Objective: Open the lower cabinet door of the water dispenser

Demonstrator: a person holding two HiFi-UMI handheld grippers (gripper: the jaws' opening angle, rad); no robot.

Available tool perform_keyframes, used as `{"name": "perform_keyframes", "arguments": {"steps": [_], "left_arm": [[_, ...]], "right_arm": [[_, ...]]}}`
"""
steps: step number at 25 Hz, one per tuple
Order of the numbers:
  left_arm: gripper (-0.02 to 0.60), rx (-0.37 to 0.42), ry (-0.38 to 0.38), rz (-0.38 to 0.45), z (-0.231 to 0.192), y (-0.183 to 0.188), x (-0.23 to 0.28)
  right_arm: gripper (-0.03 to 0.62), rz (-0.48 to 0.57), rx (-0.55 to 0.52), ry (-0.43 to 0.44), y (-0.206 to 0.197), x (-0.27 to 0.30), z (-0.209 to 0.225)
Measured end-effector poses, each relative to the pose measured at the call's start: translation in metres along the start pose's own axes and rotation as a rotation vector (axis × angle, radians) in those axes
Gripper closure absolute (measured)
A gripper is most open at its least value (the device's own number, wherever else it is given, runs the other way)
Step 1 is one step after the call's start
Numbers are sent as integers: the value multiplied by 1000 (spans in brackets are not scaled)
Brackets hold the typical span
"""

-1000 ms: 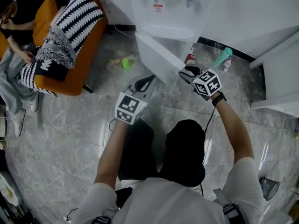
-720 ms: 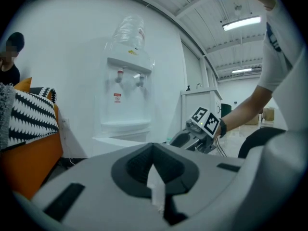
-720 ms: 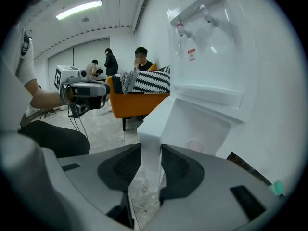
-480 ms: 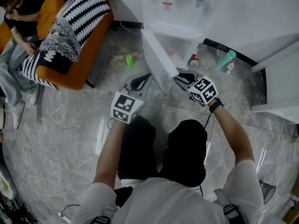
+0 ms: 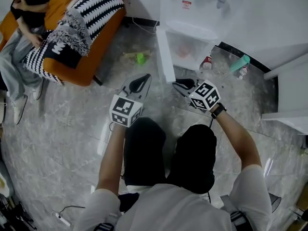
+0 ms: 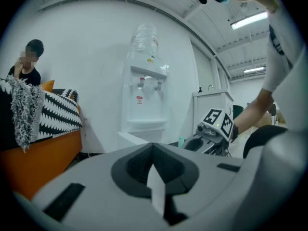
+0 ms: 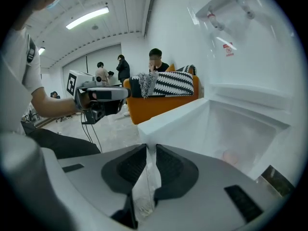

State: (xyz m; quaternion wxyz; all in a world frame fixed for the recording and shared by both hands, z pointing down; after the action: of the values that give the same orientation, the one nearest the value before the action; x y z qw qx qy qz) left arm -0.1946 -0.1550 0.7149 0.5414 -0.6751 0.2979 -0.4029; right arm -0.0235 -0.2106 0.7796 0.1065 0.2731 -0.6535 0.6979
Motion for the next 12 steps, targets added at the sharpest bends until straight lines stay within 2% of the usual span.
{"name": "perform_keyframes", "arguments": {"steps": [7, 12], "left_arm": [[571, -20, 65, 4, -21, -6, -29], [571, -31, 116, 3, -35, -12, -50]], "right_arm": [[537, 28, -17, 80, 21, 37, -20], [539, 57, -36, 85, 37, 65, -31]]}}
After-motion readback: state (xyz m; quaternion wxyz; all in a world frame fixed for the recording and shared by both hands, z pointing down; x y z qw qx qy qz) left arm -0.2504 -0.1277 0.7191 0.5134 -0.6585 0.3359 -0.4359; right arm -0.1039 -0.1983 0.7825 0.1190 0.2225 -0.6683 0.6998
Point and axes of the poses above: the fingertips, and each gripper's own axes: x forward along the fingers, z to its right, y out of its top, the point moved 6 cm from there along -x, backward along the fingers, and after that the axes turned 6 degrees about -x, right-handed, at the moved point
